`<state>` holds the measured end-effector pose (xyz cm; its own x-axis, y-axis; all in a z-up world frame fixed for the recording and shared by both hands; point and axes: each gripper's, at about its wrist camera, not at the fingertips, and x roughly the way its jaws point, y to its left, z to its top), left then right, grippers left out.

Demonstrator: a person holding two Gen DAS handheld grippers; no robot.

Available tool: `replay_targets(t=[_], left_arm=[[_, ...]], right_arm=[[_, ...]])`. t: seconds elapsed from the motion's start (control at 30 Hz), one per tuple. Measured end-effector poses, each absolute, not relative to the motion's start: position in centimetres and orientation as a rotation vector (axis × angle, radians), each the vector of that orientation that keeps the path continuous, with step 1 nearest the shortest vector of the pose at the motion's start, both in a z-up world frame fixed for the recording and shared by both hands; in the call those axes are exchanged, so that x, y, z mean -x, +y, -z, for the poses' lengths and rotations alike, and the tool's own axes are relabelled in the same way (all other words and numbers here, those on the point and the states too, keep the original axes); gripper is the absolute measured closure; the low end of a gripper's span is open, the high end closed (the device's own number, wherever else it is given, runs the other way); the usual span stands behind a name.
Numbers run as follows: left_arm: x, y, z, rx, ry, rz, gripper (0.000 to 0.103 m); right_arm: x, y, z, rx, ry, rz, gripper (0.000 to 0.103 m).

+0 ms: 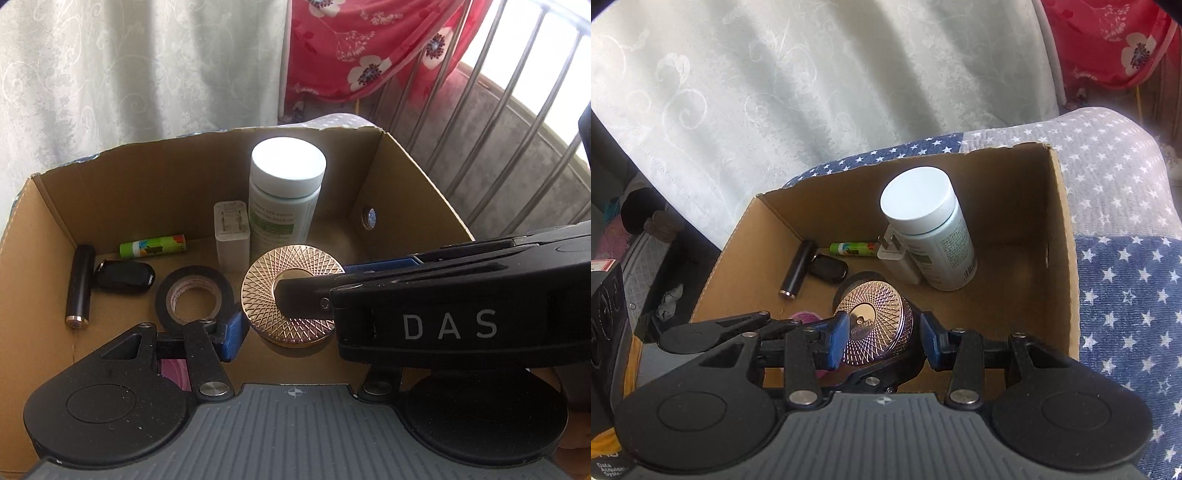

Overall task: Organize rigid objects
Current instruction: 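Lift the rose-gold jar and carry it over the box, then lower the rose-gold jar into the box and open the right gripper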

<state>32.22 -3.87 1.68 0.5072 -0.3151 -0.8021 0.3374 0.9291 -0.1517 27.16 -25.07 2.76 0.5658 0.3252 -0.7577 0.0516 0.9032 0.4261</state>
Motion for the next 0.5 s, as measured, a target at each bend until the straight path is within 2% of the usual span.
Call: replay_targets(t=[0.5], left_arm=[[-33.3,-2.9,-1.4,0.048,1.085,0.366,0.046]], right_arm=[[-28.5,-25.1,-1.5,-0.409,1.013,-0.177,0.058]])
